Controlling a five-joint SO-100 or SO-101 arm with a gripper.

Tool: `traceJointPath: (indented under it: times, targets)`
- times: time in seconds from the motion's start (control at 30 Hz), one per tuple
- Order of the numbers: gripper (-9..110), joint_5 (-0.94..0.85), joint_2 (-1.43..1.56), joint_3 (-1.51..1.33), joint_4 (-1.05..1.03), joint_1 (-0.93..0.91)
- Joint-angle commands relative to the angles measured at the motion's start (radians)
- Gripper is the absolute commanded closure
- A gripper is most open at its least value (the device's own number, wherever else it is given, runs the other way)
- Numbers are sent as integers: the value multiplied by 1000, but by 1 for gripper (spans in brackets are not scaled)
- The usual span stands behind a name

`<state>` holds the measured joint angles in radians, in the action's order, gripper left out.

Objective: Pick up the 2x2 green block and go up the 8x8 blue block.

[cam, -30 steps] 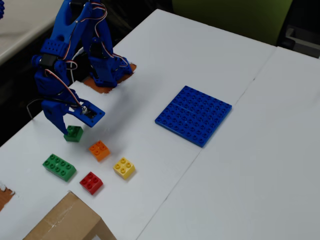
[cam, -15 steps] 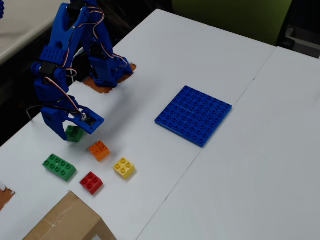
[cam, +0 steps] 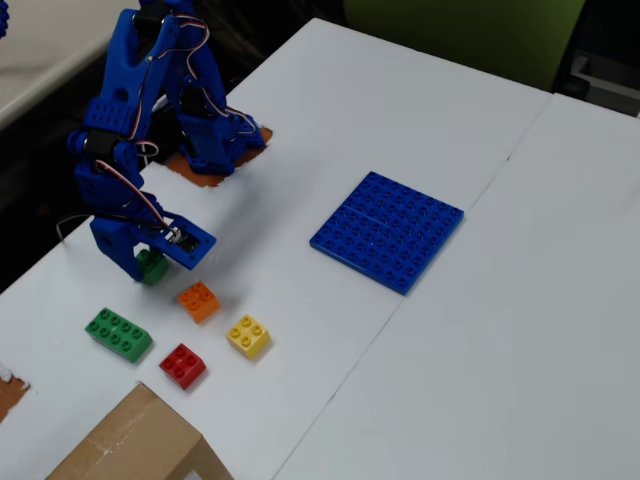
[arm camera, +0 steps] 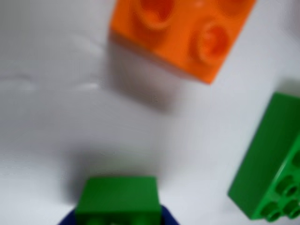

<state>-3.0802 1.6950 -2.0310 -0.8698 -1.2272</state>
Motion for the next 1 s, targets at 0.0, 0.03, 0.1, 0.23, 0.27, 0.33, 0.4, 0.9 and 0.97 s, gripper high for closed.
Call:
traceJointPath:
  times: [0.0, 0.03, 0.1, 0.23, 0.27, 0.33, 0.4, 0.9, 0.97]
  targets:
    - [100, -744, 98, -21, -23, 28]
    - [100, -709, 126, -31, -32, 38]
    - [100, -618, 192, -41, -69, 63]
    - [100, -383, 354, -38, -187, 156]
    - [100, -319, 393, -32, -222, 186]
    - [100, -181, 456, -14, -299, 249]
    - [101, -38, 499, 20, -376, 318]
    - [101, 1117, 592, 353, -796, 925]
    - [101, 1227, 594, 353, -762, 1003]
